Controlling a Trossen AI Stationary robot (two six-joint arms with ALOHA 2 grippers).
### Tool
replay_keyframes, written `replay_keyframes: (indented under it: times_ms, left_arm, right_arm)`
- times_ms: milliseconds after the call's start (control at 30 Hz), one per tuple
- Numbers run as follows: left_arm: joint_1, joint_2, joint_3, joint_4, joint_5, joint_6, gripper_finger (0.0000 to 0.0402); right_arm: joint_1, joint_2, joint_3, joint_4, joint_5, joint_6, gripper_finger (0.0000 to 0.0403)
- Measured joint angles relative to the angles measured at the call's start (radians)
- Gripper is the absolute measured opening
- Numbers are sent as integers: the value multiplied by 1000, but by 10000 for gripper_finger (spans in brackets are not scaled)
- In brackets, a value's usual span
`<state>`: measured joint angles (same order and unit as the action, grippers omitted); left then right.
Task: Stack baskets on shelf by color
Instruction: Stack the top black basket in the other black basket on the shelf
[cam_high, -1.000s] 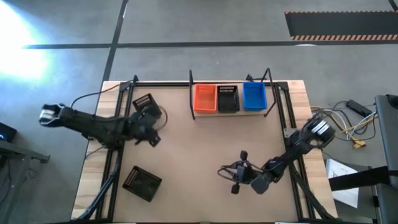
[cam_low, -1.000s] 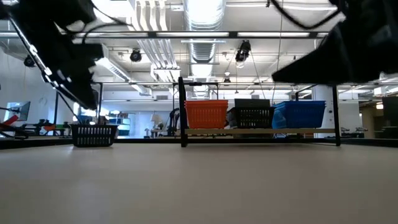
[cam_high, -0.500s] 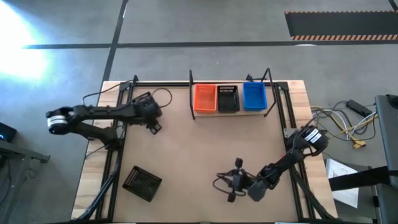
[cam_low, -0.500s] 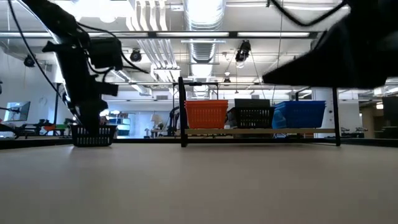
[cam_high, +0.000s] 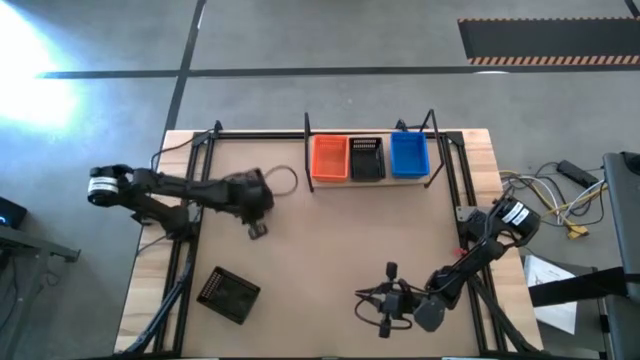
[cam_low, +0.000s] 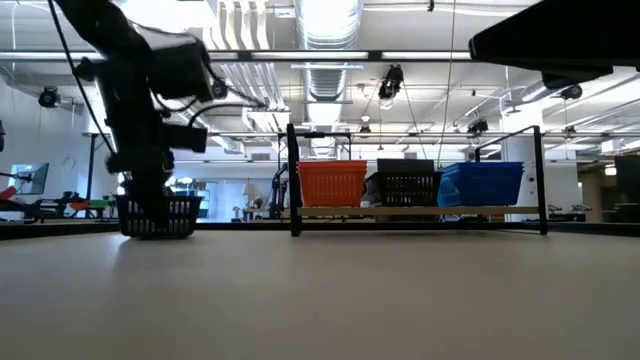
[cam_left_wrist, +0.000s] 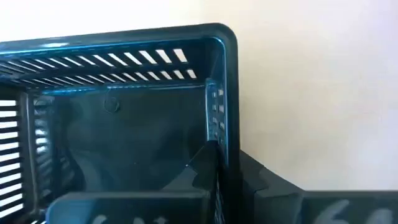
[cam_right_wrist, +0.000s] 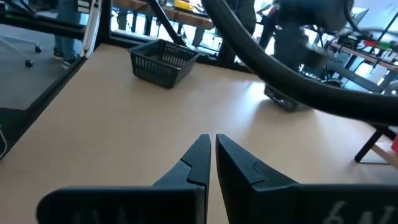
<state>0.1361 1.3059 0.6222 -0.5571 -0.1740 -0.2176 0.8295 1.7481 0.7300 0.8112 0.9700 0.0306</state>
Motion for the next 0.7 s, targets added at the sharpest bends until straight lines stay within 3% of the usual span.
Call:
replay_keyframes:
  times_ms: [233, 400, 567, 700]
  left_arm:
    - [-332, 11, 65, 31, 131, 179, 0]
    - [-536, 79, 82, 167, 145, 504, 0]
    - [-628, 211, 140, 282, 148, 781, 0]
    - [-630, 327, 227, 303, 146, 890, 0]
  right_arm:
    - [-1, 13, -3, -17, -1, 21, 18]
    - [-9, 8, -3, -25, -1, -50, 18]
    - [-55, -44, 0, -114, 4, -166, 24]
    - [-107, -123, 40, -427, -42, -203, 57]
